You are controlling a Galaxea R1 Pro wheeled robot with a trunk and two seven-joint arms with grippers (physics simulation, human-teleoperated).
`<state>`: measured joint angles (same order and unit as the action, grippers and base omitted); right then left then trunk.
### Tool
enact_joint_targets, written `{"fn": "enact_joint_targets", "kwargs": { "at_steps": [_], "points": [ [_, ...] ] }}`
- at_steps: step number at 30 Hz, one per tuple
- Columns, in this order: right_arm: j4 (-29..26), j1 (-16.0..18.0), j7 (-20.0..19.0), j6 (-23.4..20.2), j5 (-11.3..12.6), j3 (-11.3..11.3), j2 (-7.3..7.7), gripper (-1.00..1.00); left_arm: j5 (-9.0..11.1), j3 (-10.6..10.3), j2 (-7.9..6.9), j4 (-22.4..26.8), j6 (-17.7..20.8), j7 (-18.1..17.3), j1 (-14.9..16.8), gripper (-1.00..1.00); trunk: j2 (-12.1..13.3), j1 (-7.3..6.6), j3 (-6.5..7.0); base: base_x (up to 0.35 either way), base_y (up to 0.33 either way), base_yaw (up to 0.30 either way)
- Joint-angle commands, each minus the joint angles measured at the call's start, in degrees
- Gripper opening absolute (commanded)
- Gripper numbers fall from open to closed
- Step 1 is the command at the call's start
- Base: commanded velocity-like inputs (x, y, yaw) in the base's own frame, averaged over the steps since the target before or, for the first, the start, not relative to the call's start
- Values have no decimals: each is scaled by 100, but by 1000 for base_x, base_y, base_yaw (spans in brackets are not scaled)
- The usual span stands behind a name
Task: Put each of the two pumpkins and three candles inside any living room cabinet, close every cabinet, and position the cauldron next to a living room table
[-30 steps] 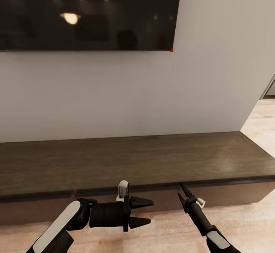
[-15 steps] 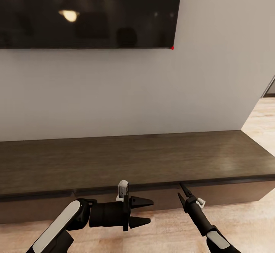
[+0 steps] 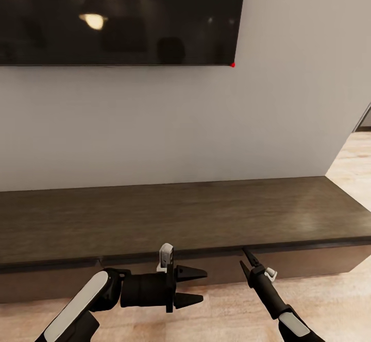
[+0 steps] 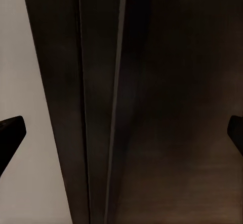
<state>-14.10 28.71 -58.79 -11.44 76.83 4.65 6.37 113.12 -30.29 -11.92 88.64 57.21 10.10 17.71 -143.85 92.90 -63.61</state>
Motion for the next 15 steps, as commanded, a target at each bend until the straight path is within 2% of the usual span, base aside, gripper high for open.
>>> {"fn": "enact_joint_targets", "kwargs": {
  "at_steps": [1, 11, 15],
  "points": [
    [3, 4, -15, -34, 60, 45, 5, 100, 61, -5, -3, 4, 1, 53, 4, 100, -2, -1, -5, 12, 0, 0],
    [3, 4, -17, -34, 60, 45, 5, 100, 61, 3, -3, 4, 1, 53, 4, 100, -2, -1, -5, 3, 0, 0],
    [3, 4, -18, -34, 60, 45, 5, 100, 61, -1, -3, 4, 1, 53, 4, 100, -2, -1, -5, 95, 0, 0]
  ]
}}
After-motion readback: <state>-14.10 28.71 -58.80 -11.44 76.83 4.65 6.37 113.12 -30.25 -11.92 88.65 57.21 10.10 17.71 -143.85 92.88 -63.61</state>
